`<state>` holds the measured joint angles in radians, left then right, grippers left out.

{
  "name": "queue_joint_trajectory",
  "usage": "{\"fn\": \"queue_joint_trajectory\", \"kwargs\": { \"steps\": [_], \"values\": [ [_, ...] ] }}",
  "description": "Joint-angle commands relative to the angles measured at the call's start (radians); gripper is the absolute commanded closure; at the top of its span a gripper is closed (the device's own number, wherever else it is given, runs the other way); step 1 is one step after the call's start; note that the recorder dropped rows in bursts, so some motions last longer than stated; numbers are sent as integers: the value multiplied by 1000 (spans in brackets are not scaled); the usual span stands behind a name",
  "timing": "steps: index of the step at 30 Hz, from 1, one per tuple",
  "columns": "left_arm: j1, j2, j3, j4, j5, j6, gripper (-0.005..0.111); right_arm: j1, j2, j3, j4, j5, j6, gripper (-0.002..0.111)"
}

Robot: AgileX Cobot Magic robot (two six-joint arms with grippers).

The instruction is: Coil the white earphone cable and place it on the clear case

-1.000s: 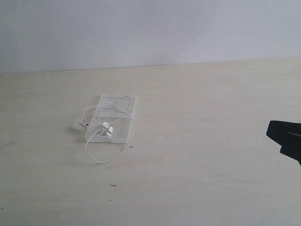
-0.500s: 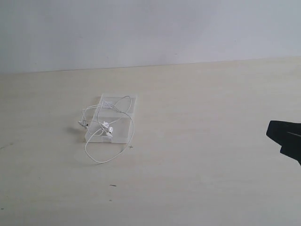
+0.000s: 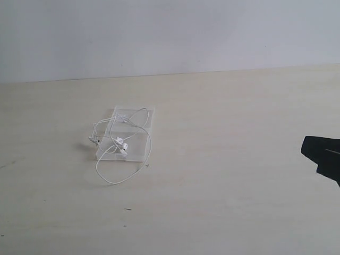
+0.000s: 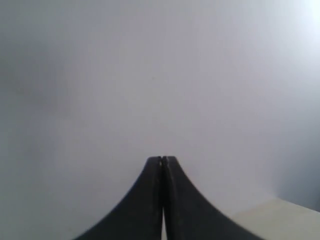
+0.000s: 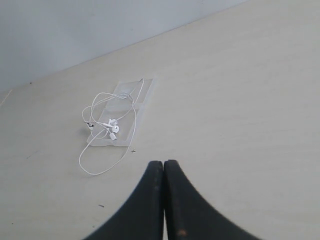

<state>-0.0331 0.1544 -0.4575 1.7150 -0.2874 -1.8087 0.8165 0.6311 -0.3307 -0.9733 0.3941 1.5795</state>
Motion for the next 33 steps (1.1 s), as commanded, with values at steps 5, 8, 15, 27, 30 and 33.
{"fn": "queue_joint_trajectory", "kwargs": {
  "steps": [5, 8, 15, 27, 30, 33],
  "values": [
    [-7, -127, 78, 9, 75, 4, 107, -2, -6, 5, -1, -7, -8, 108],
    [-7, -154, 116, 9, 73, 4, 107, -2, -6, 5, -1, -7, -8, 108],
    [-7, -154, 151, 16, 81, 4, 107, -2, -6, 5, -1, -7, -8, 108],
    [-7, -154, 151, 29, 236, -117, 107, -2, -6, 5, -1, -7, -8, 108],
    [-5, -141, 154, 29, 242, -122, 107, -2, -6, 5, -1, -7, -8, 108],
    [15, -131, 184, 29, 242, -136, 107, -2, -6, 5, -1, -7, -8, 108]
  ]
}}
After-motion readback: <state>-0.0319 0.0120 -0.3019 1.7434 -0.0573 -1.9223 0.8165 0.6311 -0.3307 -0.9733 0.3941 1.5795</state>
